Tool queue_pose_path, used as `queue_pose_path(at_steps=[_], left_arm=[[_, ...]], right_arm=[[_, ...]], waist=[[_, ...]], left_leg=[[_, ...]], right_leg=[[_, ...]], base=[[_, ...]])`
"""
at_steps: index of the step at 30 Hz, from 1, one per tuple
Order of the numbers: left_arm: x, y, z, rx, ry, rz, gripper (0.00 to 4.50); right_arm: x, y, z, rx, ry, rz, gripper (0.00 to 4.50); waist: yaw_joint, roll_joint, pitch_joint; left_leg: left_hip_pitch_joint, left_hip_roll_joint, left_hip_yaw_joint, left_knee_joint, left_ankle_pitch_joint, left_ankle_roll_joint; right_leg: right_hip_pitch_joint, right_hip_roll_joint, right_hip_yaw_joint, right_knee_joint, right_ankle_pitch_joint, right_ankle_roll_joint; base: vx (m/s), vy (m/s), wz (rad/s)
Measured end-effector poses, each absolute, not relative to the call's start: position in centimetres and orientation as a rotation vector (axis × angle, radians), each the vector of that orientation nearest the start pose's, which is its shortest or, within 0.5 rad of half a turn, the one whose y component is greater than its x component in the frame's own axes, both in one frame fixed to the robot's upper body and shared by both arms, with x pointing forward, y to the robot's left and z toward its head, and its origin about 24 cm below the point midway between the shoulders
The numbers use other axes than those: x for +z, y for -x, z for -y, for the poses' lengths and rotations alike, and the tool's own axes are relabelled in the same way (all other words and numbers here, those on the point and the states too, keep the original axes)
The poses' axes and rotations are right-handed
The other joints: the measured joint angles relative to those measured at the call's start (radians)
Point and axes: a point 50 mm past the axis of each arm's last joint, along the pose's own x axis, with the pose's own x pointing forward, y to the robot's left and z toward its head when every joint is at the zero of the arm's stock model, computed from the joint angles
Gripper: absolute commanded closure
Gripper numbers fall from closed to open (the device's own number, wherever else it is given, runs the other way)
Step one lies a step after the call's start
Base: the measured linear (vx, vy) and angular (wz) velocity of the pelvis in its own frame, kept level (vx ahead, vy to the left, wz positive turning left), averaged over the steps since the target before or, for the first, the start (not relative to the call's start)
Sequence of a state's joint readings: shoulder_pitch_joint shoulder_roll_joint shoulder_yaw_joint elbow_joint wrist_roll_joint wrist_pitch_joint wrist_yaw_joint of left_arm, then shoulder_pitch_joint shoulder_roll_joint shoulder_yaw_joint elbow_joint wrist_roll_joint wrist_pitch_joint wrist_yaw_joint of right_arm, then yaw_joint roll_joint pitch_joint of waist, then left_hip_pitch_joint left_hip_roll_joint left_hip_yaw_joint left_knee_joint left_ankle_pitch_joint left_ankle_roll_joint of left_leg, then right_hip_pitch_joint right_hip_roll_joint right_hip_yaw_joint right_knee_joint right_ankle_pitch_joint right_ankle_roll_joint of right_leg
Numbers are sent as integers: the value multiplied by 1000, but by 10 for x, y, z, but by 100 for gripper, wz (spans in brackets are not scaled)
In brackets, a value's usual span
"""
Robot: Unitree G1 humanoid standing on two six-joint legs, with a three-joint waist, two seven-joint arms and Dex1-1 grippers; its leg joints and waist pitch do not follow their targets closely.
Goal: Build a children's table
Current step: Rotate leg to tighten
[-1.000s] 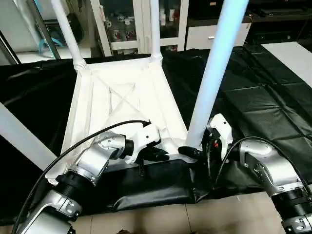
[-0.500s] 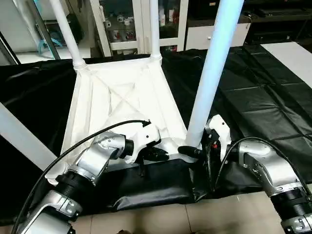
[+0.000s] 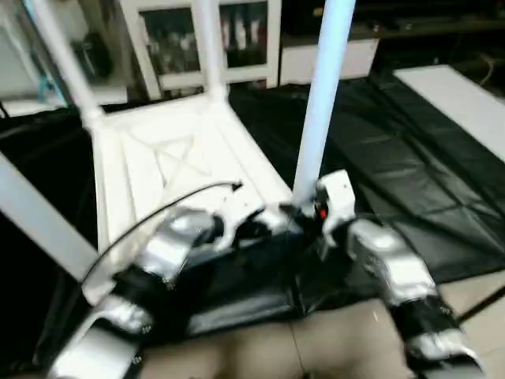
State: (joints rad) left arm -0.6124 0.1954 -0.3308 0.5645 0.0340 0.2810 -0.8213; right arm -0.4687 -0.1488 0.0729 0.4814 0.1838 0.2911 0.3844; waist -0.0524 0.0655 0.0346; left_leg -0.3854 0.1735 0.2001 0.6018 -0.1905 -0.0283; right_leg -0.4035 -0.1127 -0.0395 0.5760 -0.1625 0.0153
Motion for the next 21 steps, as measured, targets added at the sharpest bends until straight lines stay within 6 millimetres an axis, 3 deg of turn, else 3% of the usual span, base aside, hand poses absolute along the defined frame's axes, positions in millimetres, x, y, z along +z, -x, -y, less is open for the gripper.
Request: queue_pose_path(at_steps=[4, 10, 15, 17, 21], left_arm=[[42, -335, -61, -941, -284, -425, 450], [43, -341, -42, -863, -226, -388, 450], [45, -342, -40, -857, -212, -368, 450], [45, -343, -43, -855, -212, -364, 450], [46, -346, -58, -841, -214, -353, 450]], right_arm=[[38, -345, 114, 293, -36, -322, 178], [40, -356, 102, 102, -57, -295, 178], [41, -357, 104, 111, -96, -254, 178], [40, -357, 106, 128, -121, -242, 122], [44, -349, 106, 296, -162, -192, 92]], waist=[[-8, 2, 1], [-4, 7, -1], [4, 7, -1], [6, 7, -1], [-4, 4, 1]], left_leg=[[-2, -1, 0, 0, 0, 0], [-4, -2, 0, 0, 0, 0], [-5, -2, 0, -2, -1, 2], [-5, -1, 0, -2, -1, 2], [-6, 1, 0, -2, -1, 2]], right_leg=[[0, -1, 0, -1, 0, 0], [0, -2, -1, 0, 3, -5], [-1, -2, -2, -1, 3, -6], [-1, -2, -3, 0, 3, -6], [-4, -1, -4, 0, 4, -6]], base=[[0, 0, 0], [0, 0, 0], [0, 0, 0], [0, 0, 0], [0, 0, 0]])
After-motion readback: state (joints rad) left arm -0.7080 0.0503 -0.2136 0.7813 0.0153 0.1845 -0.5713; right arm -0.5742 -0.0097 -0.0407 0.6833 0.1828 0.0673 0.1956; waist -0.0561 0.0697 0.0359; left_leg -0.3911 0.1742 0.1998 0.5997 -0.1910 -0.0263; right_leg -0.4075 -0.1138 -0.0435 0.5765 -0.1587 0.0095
